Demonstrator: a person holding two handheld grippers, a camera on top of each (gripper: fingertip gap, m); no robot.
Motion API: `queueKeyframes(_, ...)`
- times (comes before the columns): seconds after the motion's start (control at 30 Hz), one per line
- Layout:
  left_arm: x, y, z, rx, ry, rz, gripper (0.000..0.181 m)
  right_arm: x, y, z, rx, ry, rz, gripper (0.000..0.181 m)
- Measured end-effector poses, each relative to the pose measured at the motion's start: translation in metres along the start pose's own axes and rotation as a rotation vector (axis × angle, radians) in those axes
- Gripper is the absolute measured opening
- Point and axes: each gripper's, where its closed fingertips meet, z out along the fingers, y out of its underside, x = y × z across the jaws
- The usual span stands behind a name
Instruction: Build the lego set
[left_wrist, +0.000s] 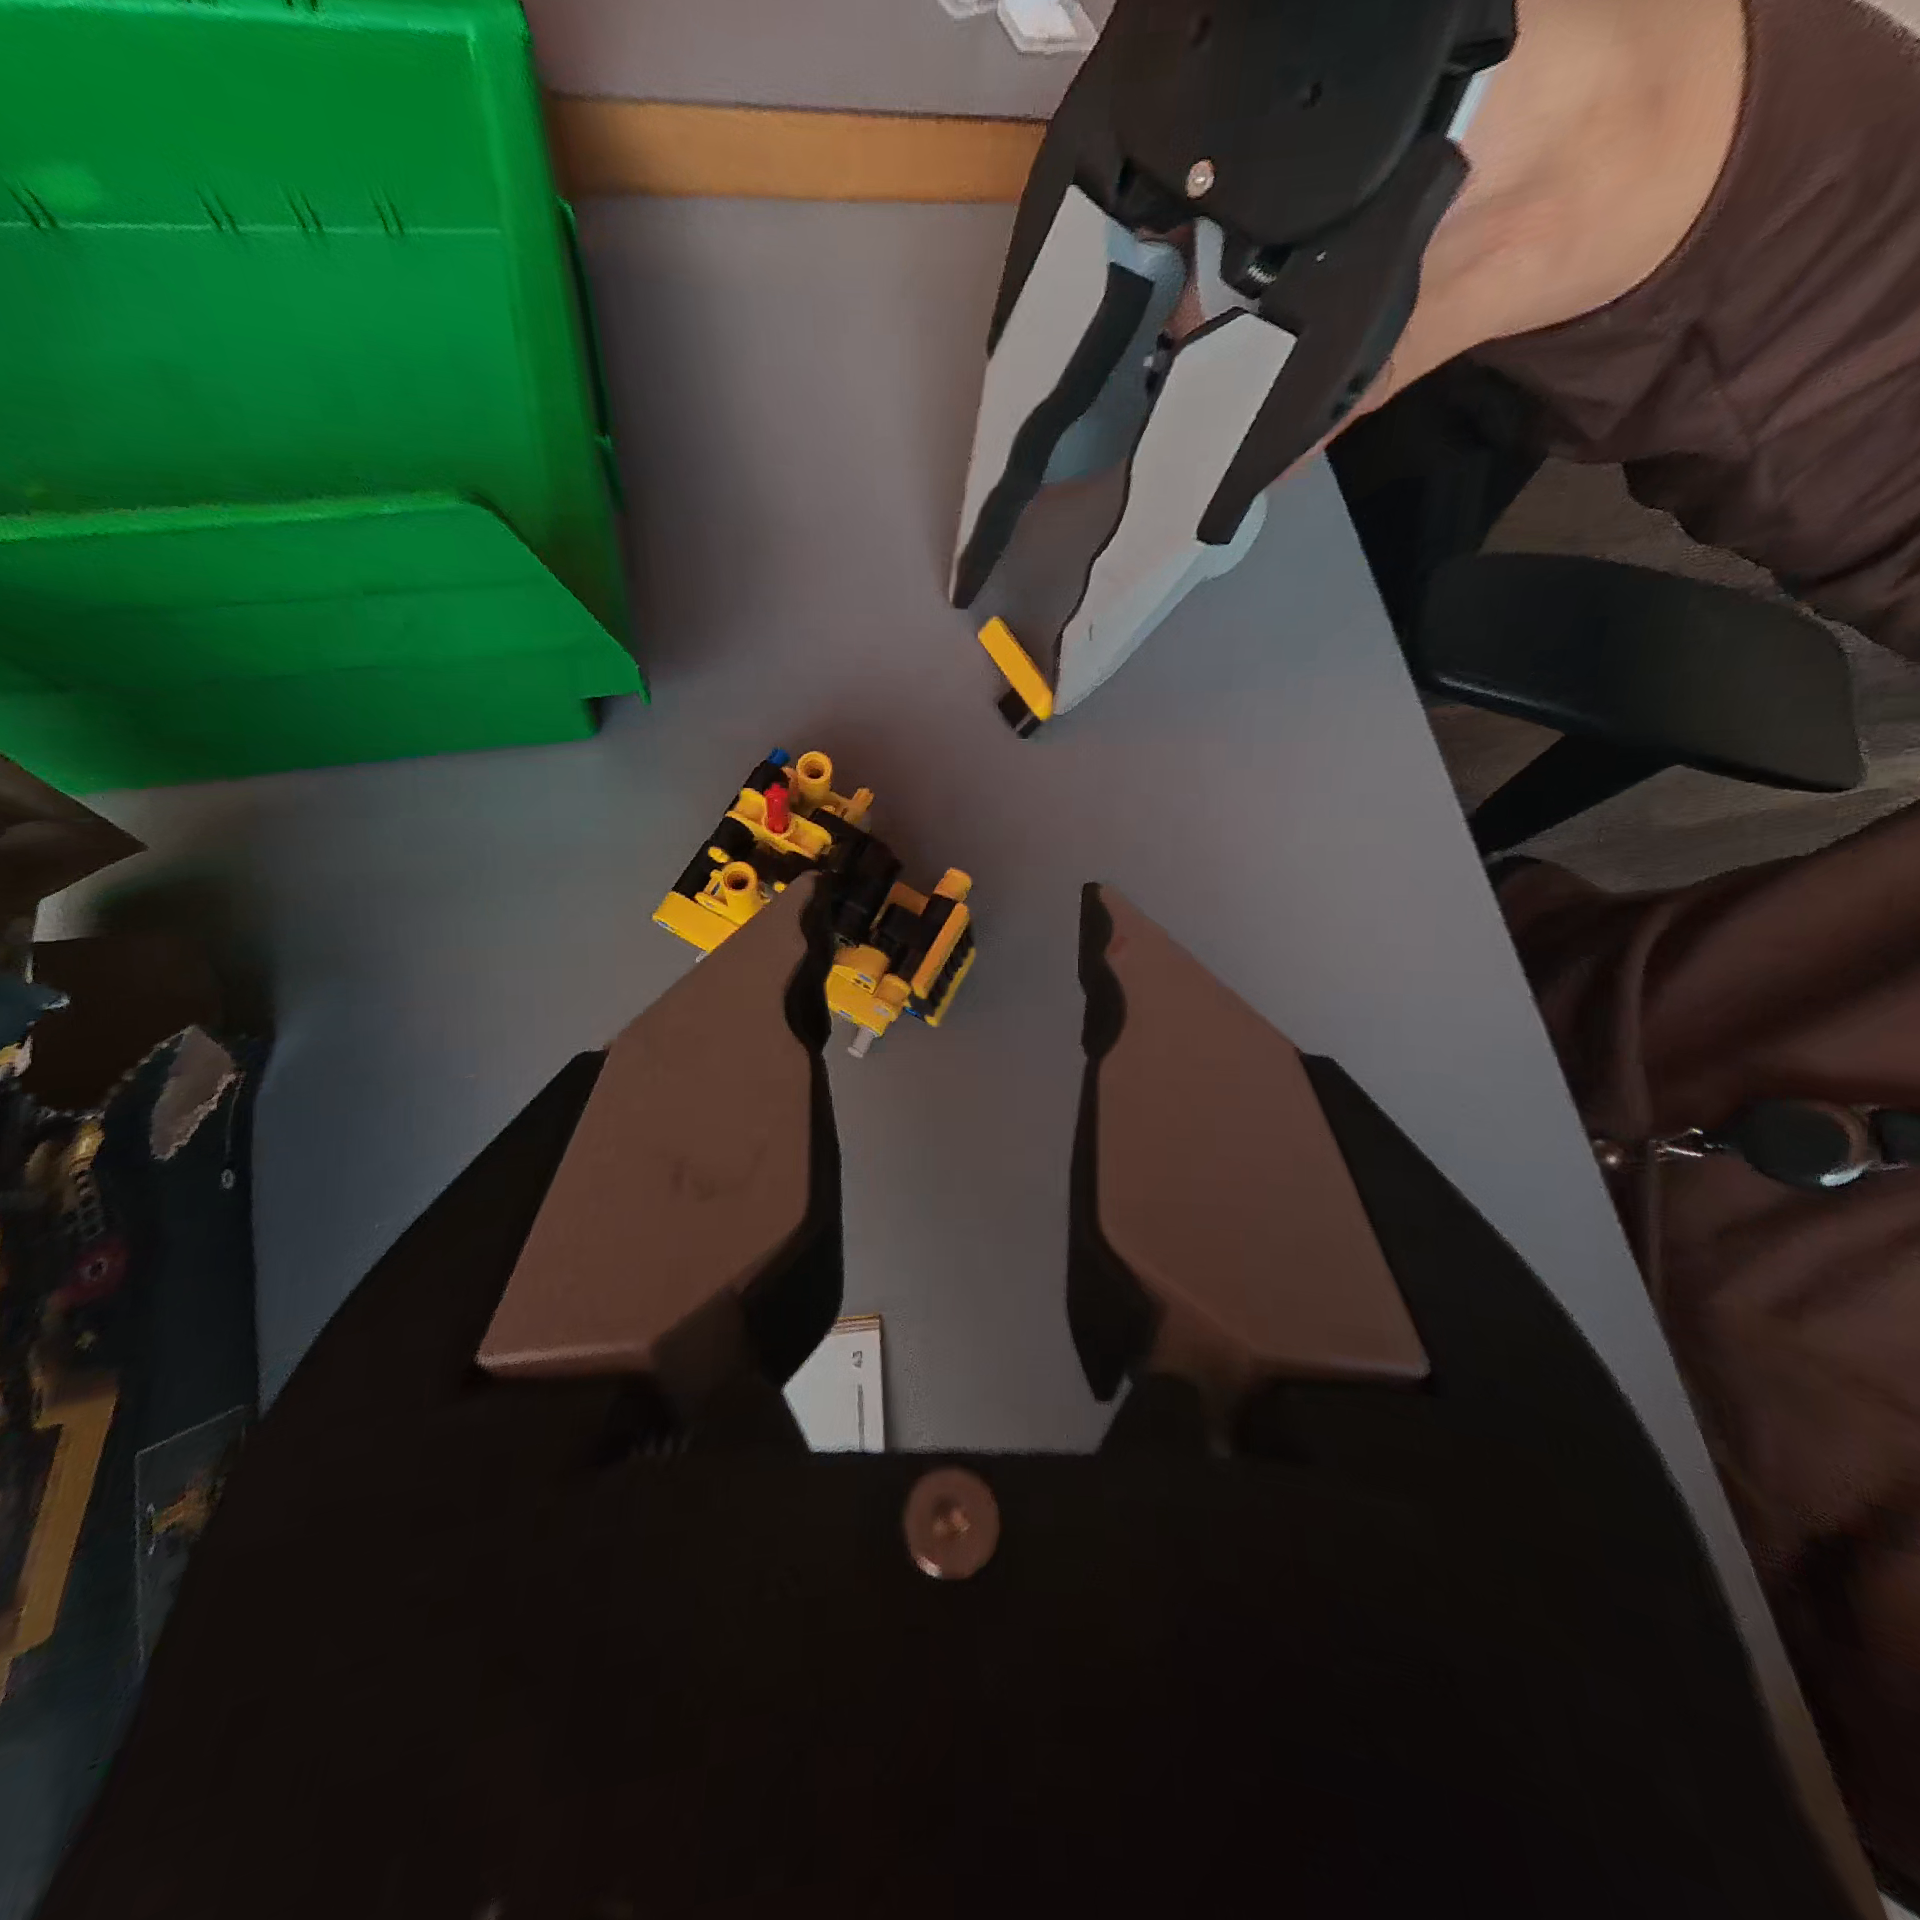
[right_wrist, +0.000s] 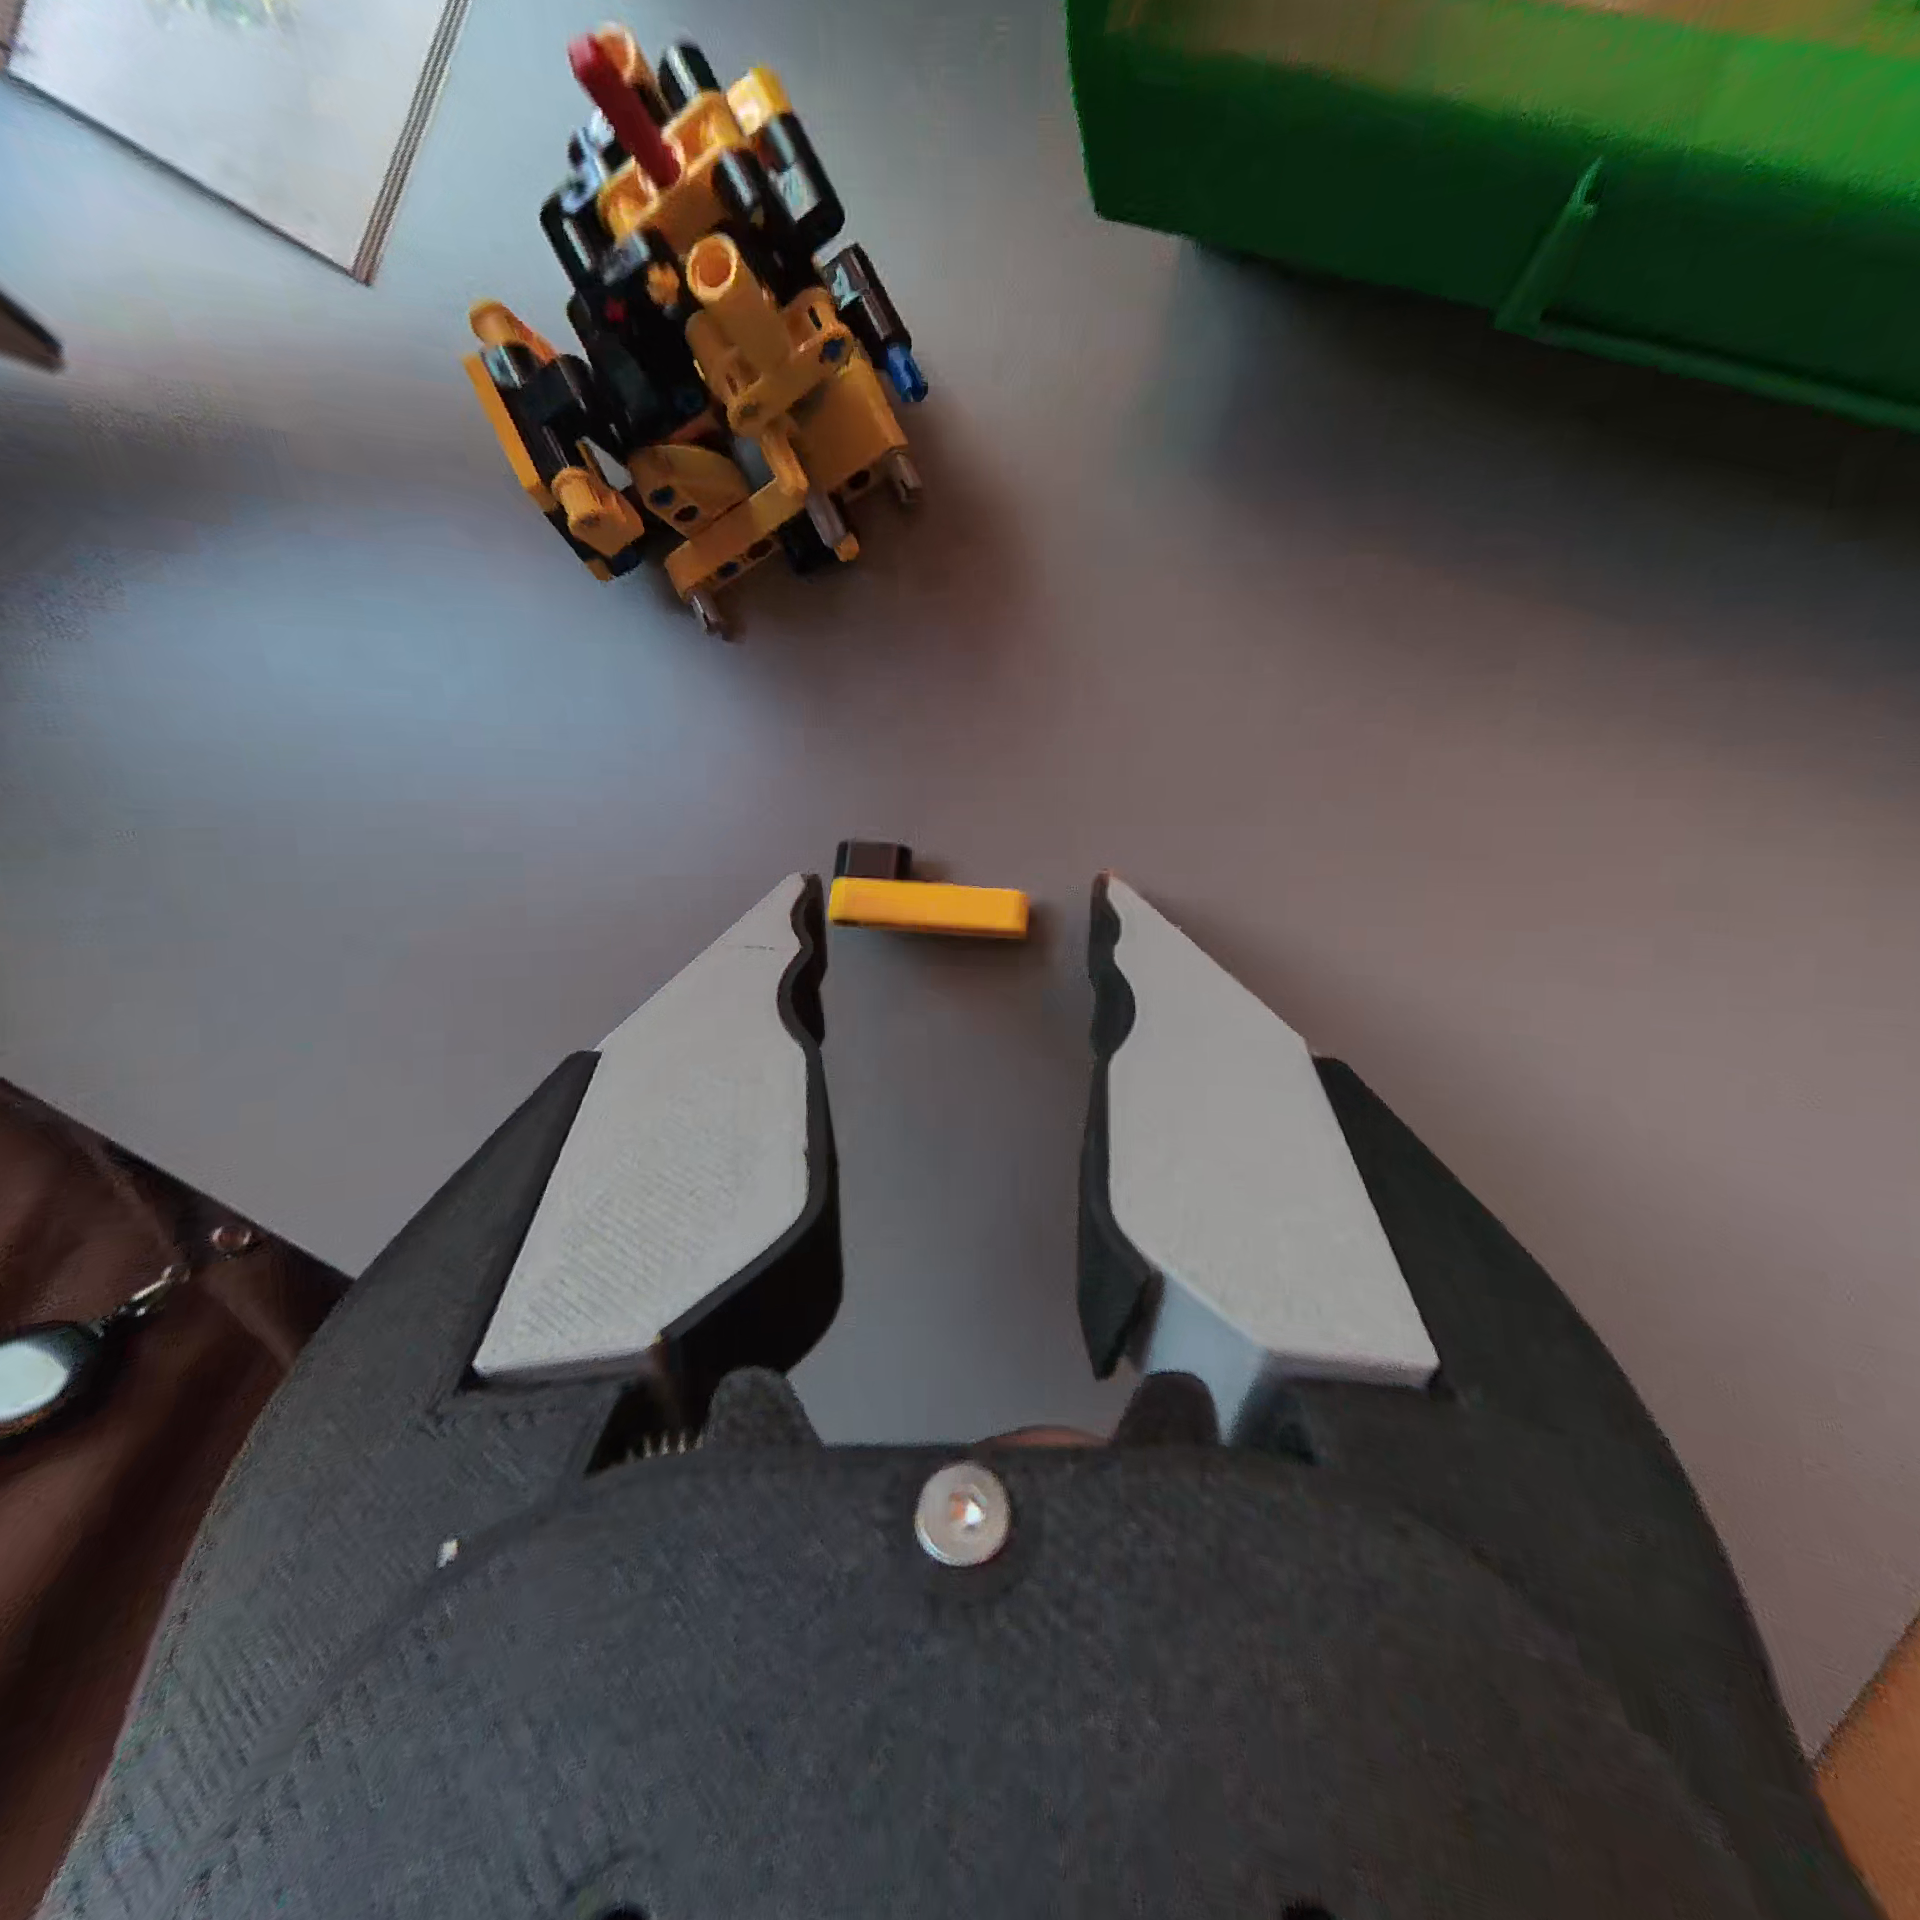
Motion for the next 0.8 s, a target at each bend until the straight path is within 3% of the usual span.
queueKeyframes(0.2,0.019,-0.015,-0.027,0.091,-0.032,0.004,0.045,-0.003,-0.010,-0.011,0.020,0.024,0.023,0.052)
queueKeyframes(0.47,0.026,-0.012,-0.042,0.094,-0.073,0.032,0.046,-0.012,0.006,-0.005,0.117,0.114,-0.003,0.055)
queueKeyframes(0.8,-0.012,0.018,-0.019,0.019,-0.097,-0.032,0.047,-0.009,0.009,0.004,0.335,0.172,-0.041,0.061)
